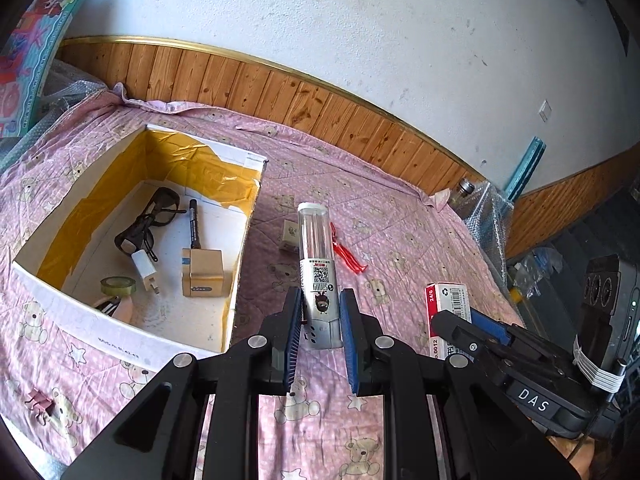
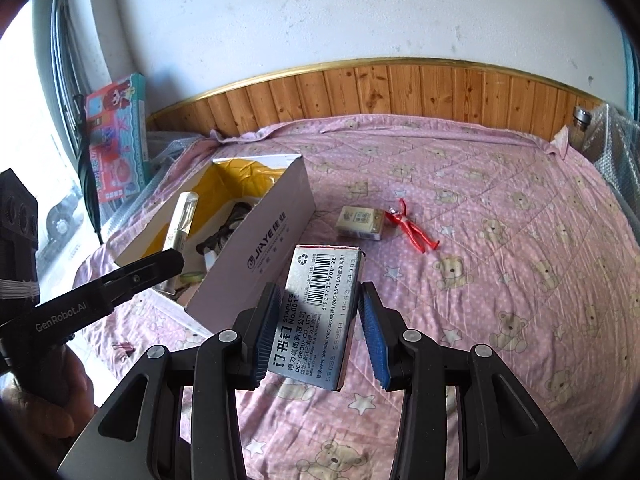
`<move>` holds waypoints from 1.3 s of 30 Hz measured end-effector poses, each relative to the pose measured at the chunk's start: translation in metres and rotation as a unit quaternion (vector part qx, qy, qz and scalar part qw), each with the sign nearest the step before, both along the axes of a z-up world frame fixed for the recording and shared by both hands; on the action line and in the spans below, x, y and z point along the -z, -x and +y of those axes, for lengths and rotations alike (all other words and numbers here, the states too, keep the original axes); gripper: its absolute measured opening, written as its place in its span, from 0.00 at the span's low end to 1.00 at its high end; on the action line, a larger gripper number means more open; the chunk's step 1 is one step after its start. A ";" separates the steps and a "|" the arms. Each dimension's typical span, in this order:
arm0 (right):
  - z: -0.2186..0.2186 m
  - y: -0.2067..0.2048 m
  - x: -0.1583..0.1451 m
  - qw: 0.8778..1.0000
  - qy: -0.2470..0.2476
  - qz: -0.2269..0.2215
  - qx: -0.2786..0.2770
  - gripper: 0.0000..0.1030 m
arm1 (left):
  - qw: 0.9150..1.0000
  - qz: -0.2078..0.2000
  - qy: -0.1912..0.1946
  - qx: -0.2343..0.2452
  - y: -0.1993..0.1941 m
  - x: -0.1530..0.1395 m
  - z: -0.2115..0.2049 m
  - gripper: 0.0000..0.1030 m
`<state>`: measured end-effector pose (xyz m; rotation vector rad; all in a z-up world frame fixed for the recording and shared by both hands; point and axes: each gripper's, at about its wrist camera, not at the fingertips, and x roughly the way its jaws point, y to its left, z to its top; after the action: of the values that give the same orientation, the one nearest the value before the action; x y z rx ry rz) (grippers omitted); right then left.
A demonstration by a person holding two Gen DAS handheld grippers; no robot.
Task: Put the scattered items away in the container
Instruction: 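Lower the held staple box and clear tube into the white box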
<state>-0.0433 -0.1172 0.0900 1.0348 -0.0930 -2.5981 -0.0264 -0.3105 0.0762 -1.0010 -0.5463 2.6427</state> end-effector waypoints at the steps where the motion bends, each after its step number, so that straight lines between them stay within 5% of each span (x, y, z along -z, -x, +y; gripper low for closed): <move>1: -0.004 0.000 -0.002 1.000 -0.002 0.002 -0.004 0.41 | 1.000 0.002 -0.002 -0.003 0.000 -0.001 -0.004 0.19; 25: -0.101 0.016 -0.030 0.996 -0.029 0.022 -0.086 0.41 | 0.995 0.025 -0.050 -0.077 0.000 -0.010 -0.096 0.19; 39: -0.163 0.035 -0.033 0.989 -0.035 0.024 -0.141 0.41 | 0.991 0.006 -0.065 -0.113 0.012 0.004 -0.139 0.19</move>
<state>-0.0782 -0.2799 0.1230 0.9331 0.1457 -2.3814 -0.0384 -0.4492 0.0724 -0.9327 -0.8655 2.7615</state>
